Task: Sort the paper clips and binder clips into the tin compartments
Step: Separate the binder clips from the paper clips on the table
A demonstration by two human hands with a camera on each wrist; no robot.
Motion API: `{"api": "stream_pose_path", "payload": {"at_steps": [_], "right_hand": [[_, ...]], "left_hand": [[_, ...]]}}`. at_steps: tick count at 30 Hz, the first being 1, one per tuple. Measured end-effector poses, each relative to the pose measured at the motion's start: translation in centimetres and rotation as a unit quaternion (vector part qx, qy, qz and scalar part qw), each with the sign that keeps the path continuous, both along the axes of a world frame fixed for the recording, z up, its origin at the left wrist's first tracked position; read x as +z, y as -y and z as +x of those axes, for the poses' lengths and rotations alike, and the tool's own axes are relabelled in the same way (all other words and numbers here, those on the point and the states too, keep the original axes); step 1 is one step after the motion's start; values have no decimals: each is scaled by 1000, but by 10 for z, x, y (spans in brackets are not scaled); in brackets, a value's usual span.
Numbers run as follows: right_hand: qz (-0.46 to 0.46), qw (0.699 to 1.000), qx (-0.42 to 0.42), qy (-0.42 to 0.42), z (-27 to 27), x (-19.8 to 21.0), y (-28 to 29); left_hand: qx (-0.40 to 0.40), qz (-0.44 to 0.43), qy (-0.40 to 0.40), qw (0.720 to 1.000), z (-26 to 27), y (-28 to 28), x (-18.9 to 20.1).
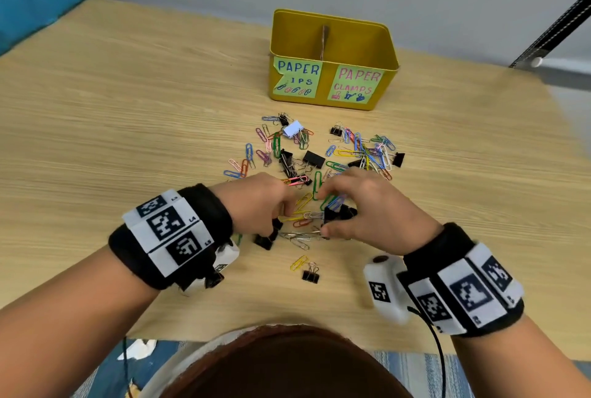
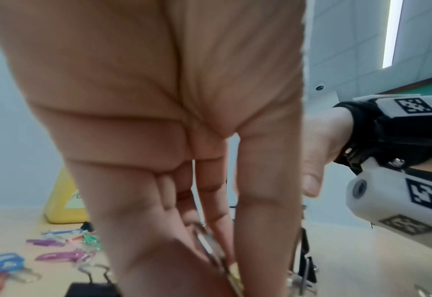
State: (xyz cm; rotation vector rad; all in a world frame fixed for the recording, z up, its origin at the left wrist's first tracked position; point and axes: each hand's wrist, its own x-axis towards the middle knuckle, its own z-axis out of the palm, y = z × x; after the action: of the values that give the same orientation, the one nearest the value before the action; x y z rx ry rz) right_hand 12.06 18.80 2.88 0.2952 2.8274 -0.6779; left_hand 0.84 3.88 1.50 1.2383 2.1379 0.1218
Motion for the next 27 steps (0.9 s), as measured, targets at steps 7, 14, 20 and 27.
{"api": "stream_pose_path", "payload": {"at_steps": [7,14,20,27], "right_hand": [[23,999,9,25,0,-22,5],[-70,994,-80,-23,-25,-18,-5],[-334,892,-294,-81,-58,-22,-19],[-44,977,-193,-84,-74,-27,-25]], "left_hand": [[46,67,87,993,-6,4,1],[155,167,66,971,-22,0,9],[326,282,37,902,-57,-9,5],[257,189,-91,943,-66,-6,-6]]}}
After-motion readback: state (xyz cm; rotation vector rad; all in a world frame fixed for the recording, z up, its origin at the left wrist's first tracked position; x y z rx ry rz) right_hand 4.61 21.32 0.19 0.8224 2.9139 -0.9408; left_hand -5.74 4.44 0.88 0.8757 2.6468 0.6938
